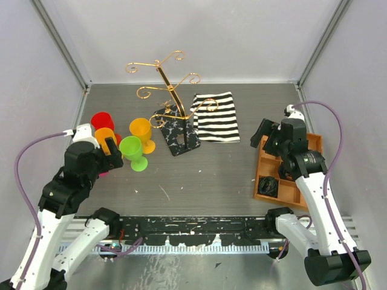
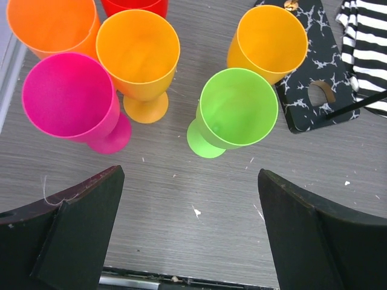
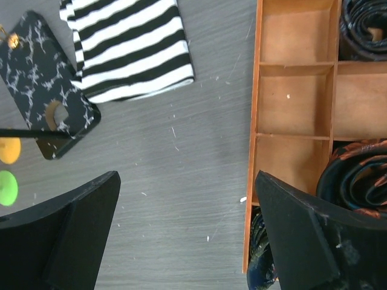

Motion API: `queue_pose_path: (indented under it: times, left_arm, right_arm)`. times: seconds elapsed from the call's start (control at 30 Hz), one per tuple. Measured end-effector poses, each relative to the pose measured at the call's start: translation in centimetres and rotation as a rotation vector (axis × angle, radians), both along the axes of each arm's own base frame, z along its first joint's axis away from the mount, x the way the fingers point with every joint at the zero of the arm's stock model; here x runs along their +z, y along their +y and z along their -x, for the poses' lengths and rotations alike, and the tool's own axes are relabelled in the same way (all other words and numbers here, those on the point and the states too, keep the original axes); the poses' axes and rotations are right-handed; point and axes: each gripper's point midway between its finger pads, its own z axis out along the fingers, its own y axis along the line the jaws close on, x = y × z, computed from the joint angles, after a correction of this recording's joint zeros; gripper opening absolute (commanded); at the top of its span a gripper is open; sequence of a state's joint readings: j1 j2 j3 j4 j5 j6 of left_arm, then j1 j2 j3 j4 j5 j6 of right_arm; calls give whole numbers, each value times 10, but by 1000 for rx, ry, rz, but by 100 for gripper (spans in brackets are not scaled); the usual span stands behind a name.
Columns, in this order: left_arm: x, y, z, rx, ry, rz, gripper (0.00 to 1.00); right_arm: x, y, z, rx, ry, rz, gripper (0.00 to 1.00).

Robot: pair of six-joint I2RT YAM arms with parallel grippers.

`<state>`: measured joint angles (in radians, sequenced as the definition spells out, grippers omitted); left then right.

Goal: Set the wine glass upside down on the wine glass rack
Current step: Pick up the wine glass at the center of the board.

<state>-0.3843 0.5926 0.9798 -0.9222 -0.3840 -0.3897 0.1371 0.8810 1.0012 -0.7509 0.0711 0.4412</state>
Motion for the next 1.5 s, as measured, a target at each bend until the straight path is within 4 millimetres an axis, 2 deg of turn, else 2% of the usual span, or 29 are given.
queue_pose_path:
  times: [0.17, 0.33, 0.57, 0.7, 0.77, 0.87, 0.97, 1.27, 1.43, 1.5]
  left_arm:
    - [4, 2, -6, 35, 37, -18, 99]
    - [-4, -1, -11, 43, 81, -22, 98]
    - [7, 1, -2, 16, 30, -11, 98]
    - [16, 2, 7, -6, -20, 3, 98]
    - [21, 4, 11, -9, -46, 10, 98]
    - [26, 8, 16, -1, -79, 20, 98]
    - [29, 12, 21, 15, -89, 25, 98]
    - [35, 14, 27, 36, -115, 64, 98]
    - [34, 16, 28, 43, -114, 60, 98]
    - [33, 16, 28, 43, -109, 58, 98]
  right_arm:
    - [-18, 4, 7, 45, 33, 4, 100]
    - [-27, 12, 7, 101, 41, -6, 100]
    - [-41, 34, 10, 233, 33, -55, 100]
    - [-41, 55, 11, 304, -8, -96, 100]
    - [-41, 74, 14, 358, -25, -101, 100]
    - [-45, 125, 28, 495, -43, -92, 100]
    - [-50, 162, 42, 584, -64, -113, 100]
    - [-89, 223, 65, 666, -80, -207, 100]
    - [-91, 263, 83, 732, -149, -204, 100]
    - [-95, 274, 84, 740, -184, -211, 99]
